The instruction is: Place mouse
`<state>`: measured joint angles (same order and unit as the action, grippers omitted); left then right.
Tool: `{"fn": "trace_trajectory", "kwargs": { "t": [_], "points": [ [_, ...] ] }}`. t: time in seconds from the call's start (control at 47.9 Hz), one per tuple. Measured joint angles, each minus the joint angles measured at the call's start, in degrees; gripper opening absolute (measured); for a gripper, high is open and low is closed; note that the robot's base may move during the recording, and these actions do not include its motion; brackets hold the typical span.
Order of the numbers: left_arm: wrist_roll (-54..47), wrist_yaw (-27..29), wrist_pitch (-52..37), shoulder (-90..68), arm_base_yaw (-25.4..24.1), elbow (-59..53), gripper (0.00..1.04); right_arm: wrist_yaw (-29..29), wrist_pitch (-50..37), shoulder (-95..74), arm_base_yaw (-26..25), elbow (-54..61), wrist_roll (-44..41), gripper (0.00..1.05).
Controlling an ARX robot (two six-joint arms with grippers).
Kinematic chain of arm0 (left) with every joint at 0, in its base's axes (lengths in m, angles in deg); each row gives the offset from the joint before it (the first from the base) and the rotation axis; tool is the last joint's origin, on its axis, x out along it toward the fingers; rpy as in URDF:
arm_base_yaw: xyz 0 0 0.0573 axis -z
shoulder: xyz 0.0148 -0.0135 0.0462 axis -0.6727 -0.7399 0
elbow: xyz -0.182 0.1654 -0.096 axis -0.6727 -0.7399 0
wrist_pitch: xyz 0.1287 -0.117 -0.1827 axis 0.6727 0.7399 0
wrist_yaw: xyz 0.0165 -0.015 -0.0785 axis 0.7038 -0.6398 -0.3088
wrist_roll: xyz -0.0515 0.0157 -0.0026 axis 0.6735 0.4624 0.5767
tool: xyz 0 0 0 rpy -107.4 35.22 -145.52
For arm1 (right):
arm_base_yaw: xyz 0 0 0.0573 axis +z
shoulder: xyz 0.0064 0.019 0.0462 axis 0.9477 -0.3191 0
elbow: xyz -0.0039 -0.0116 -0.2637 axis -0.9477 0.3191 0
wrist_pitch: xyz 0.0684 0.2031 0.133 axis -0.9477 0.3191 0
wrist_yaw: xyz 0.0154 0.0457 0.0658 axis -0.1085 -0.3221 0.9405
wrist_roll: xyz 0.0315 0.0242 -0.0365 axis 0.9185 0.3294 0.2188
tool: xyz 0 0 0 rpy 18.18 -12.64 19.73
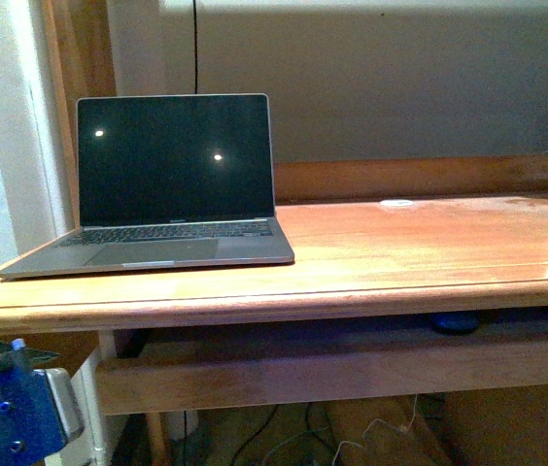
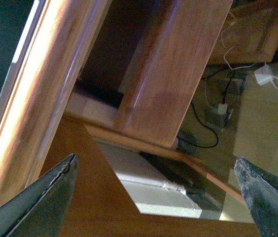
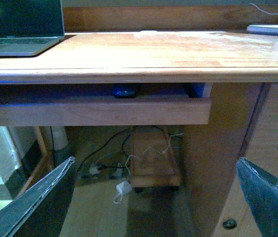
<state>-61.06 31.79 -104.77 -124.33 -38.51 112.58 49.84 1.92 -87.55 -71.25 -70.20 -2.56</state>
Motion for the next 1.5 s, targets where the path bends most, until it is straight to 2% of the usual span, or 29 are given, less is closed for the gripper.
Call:
{"fn": "trace_trajectory", "kwargs": {
  "t": [0.355, 0.71, 0.836, 1.003, 1.128, 1.504],
  "points": [
    [-5.5, -5.3, 2.4, -9.1, 2.2, 10.2, 0.97, 0.0, 0.0, 0.0, 0.0, 0.0, 0.0, 0.97],
    [-10.1, -10.3, 7.0, -15.0, 1.7, 17.1, 0.97, 0.0, 0.0, 0.0, 0.0, 0.0, 0.0, 0.97],
    [-10.1, -10.0, 13.1, -13.9, 1.7, 18.0, 0.97, 0.0, 0.0, 0.0, 0.0, 0.0, 0.0, 0.97],
    [-9.2, -8.9, 29.3, -8.3, 2.3, 18.1, 0.97, 0.0, 0.0, 0.0, 0.0, 0.0, 0.0, 0.97],
    [-5.1, -9.6, 38.6, -1.6, 3.8, 14.9, 0.97, 0.0, 0.0, 0.0, 0.0, 0.0, 0.0, 0.97],
    [17.7, -15.9, 51.1, 16.3, 12.4, 4.3, 0.97, 0.0, 0.0, 0.0, 0.0, 0.0, 0.0, 0.97]
  ]
}}
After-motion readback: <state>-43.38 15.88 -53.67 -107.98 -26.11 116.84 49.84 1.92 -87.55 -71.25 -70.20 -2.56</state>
